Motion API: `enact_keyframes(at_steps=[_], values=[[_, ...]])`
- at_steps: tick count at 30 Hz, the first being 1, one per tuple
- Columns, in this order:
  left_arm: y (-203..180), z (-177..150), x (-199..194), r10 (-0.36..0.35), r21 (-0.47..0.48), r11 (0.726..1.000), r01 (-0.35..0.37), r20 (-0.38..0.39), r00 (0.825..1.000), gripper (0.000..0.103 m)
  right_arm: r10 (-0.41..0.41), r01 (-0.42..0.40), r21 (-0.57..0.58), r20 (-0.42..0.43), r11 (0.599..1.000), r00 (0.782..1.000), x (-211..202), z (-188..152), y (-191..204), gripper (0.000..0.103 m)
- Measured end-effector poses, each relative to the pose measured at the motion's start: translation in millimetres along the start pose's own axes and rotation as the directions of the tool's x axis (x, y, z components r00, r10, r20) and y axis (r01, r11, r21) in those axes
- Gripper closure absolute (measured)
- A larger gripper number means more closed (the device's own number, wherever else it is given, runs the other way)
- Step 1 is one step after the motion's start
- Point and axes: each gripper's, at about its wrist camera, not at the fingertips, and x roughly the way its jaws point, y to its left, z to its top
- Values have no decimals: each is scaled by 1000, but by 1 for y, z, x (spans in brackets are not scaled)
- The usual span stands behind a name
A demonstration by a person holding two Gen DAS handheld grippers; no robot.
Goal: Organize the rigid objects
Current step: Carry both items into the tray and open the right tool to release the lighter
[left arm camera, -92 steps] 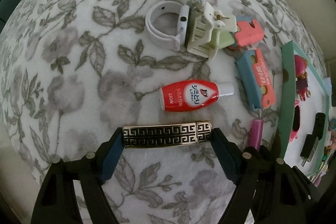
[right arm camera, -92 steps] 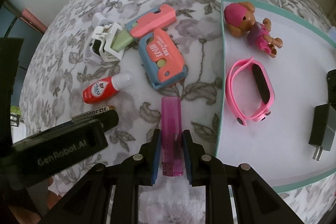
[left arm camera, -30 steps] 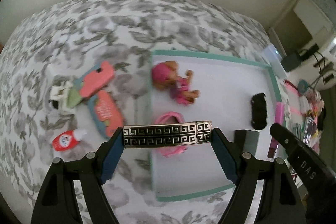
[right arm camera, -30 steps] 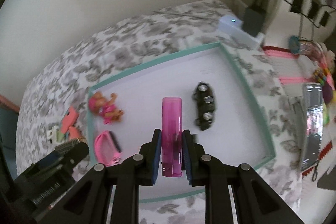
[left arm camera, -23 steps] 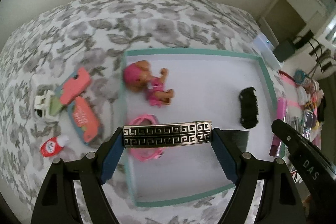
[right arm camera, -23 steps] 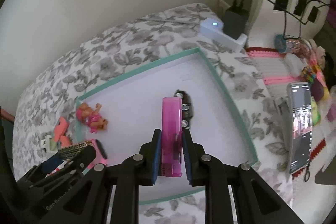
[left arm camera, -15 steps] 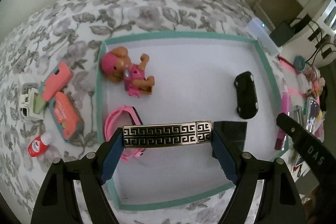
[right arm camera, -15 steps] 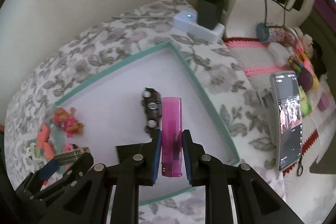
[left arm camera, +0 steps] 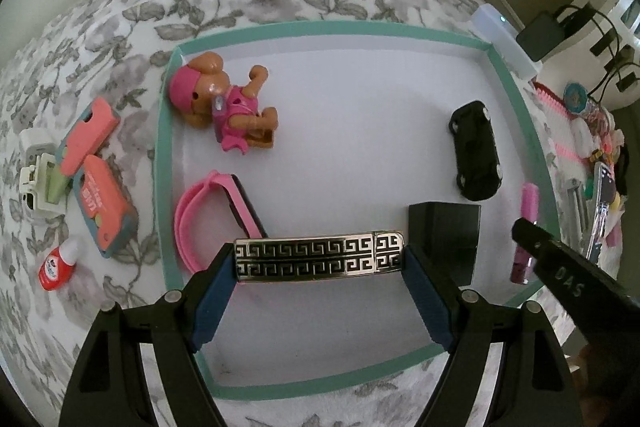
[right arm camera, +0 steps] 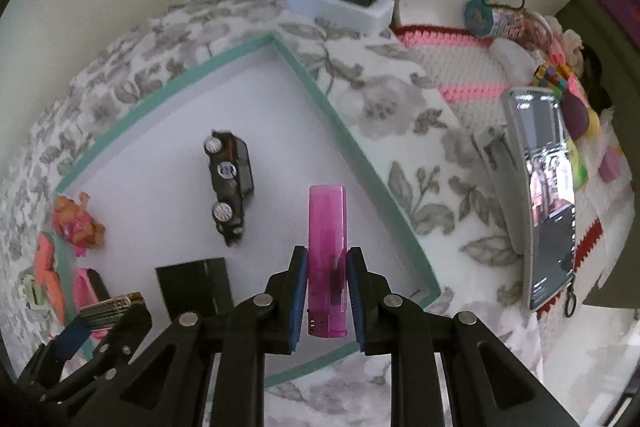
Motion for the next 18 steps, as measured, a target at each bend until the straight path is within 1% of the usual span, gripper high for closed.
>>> enact_keyframes(at_steps=[7,15,18], values=[[-4,-2,1,15,18,1000,-15,0,1000,20,0,0,-10,-54,1000,999,18,-8,2,81],[-5,0,3,8,14,1000,-8,-10,1000,20,7,-8,-9,-56,1000,998,19,-13,1,81],[-5,1,2,7,16,1000,-7,-14,1000,20,6,-7,-12,-60,1000,998,21,-11,4,77]])
